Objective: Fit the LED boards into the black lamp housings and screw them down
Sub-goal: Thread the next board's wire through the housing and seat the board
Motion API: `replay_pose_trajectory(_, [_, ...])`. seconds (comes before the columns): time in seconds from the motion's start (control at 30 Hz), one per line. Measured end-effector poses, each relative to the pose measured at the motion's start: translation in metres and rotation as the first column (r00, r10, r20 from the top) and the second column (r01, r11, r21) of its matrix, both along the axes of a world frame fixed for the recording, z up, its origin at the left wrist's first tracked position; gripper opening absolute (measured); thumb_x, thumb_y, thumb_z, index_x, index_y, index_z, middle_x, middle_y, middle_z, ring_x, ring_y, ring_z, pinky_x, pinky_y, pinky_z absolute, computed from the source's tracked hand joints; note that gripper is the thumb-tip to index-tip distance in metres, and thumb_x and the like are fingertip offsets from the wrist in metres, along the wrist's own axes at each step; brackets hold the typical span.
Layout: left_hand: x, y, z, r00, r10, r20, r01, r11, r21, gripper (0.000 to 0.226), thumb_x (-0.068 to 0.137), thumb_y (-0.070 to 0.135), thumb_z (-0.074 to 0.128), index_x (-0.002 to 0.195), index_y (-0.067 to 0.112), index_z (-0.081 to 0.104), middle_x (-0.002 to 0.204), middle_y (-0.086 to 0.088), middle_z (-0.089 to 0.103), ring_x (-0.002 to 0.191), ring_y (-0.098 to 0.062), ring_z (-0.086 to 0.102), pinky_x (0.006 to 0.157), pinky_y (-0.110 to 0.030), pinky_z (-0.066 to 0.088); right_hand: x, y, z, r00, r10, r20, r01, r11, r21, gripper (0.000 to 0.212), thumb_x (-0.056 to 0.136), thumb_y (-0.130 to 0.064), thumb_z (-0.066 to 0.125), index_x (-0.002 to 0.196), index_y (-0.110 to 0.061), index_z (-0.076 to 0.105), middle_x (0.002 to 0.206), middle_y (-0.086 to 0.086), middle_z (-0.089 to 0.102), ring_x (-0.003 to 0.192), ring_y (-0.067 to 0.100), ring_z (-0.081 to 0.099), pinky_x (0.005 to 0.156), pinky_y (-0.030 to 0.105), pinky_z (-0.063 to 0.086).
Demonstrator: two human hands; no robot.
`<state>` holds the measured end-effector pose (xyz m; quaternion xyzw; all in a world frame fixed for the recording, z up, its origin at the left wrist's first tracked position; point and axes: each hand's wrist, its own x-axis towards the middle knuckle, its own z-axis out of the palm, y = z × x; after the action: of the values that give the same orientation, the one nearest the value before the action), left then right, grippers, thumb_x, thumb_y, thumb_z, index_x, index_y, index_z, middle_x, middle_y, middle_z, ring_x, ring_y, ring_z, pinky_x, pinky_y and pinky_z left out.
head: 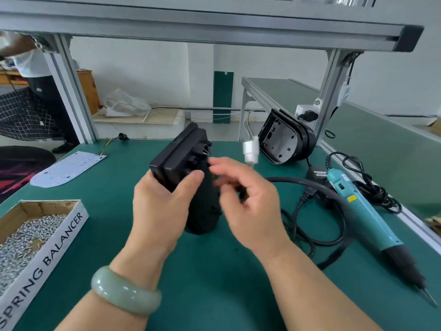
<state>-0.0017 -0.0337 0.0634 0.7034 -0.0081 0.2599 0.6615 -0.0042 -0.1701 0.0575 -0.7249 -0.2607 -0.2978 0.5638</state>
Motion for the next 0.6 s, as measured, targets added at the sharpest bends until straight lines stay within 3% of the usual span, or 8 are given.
replay_pose_trajectory(0.07, [0.000,0.008,0.001,0.998,-0.063,0.020,0.061,0.994,0.087,0.021,0.062,0.034,0.071,0.080,0.045,0.070,0.079,0.025,0.071,0.071,0.008,0.063,0.064,-0.010,0.048,0.004,-0.007,0.000,0.975,-0.224,0.007,0.224,0.975,0.003,0.037,0.082,-0.002,0.055,0.111,-0.024,0.062,0.108,-0.022,0.060,0.088,0.002,0.057,0.077,0.012,0.043])
replay_pose_trajectory(0.13, [-0.002,0.009,0.002,0.993,-0.108,0.051,0.097,0.976,0.193,0.030,0.064,0.028,0.070,0.081,0.053,0.068,0.079,0.027,0.070,0.071,0.011,0.062,0.063,-0.005,0.046,0.007,-0.013,0.001,0.960,-0.277,-0.034,0.270,0.952,-0.143,0.040,0.084,-0.020,0.057,0.118,-0.040,0.056,0.108,-0.035,0.053,0.100,0.005,0.053,0.077,0.014,0.043])
replay_pose_trajectory(0.2, [-0.002,0.007,0.002,0.990,-0.124,0.064,0.111,0.978,0.176,0.032,0.064,0.023,0.069,0.079,0.052,0.069,0.076,0.024,0.071,0.069,0.007,0.063,0.066,-0.009,0.049,0.008,-0.013,-0.002,0.969,-0.228,-0.090,0.200,0.948,-0.247,0.042,0.084,-0.029,0.057,0.124,-0.043,0.055,0.101,-0.039,0.052,0.101,0.006,0.054,0.080,0.018,0.046])
replay_pose_trajectory(0.3, [0.000,0.013,0.004,0.994,-0.084,0.072,0.073,0.986,0.147,0.032,0.063,0.022,0.070,0.078,0.050,0.071,0.075,0.024,0.071,0.070,0.002,0.063,0.070,-0.016,0.053,0.009,-0.012,-0.005,0.977,-0.175,-0.125,0.133,0.949,-0.285,0.039,0.089,-0.032,0.053,0.126,-0.022,0.060,0.079,-0.022,0.056,0.074,0.005,0.054,0.071,0.022,0.046])
replay_pose_trajectory(0.4, [0.003,0.028,0.005,0.997,-0.031,0.073,0.020,0.988,0.151,0.031,0.063,0.027,0.070,0.079,0.053,0.070,0.076,0.024,0.070,0.072,0.002,0.062,0.071,-0.020,0.051,0.012,-0.018,-0.001,0.966,-0.108,-0.233,0.064,0.980,-0.191,0.032,0.091,-0.020,0.058,0.123,-0.019,0.061,0.068,-0.020,0.057,0.057,0.004,0.048,0.060,0.009,0.039])
replay_pose_trajectory(0.5, [0.002,0.032,0.007,0.992,-0.088,0.090,0.074,0.987,0.142,0.027,0.058,0.034,0.072,0.081,0.049,0.071,0.080,0.020,0.072,0.078,-0.004,0.065,0.077,-0.025,0.053,0.009,-0.019,0.004,0.950,0.023,-0.311,-0.088,0.976,-0.198,0.020,0.089,-0.023,0.063,0.108,-0.026,0.066,0.073,-0.024,0.062,0.054,0.001,0.047,0.059,0.008,0.038])
replay_pose_trajectory(0.6, [0.005,0.042,0.008,0.992,-0.083,0.100,0.072,0.992,0.108,0.030,0.061,0.024,0.073,0.082,0.046,0.073,0.080,0.020,0.072,0.078,-0.004,0.065,0.076,-0.022,0.055,0.004,-0.015,0.007,0.921,0.169,-0.351,-0.240,0.956,-0.169,0.014,0.084,-0.030,0.063,0.093,-0.025,0.073,0.056,-0.012,0.051,0.051,0.002,0.043,0.056,0.009,0.034])
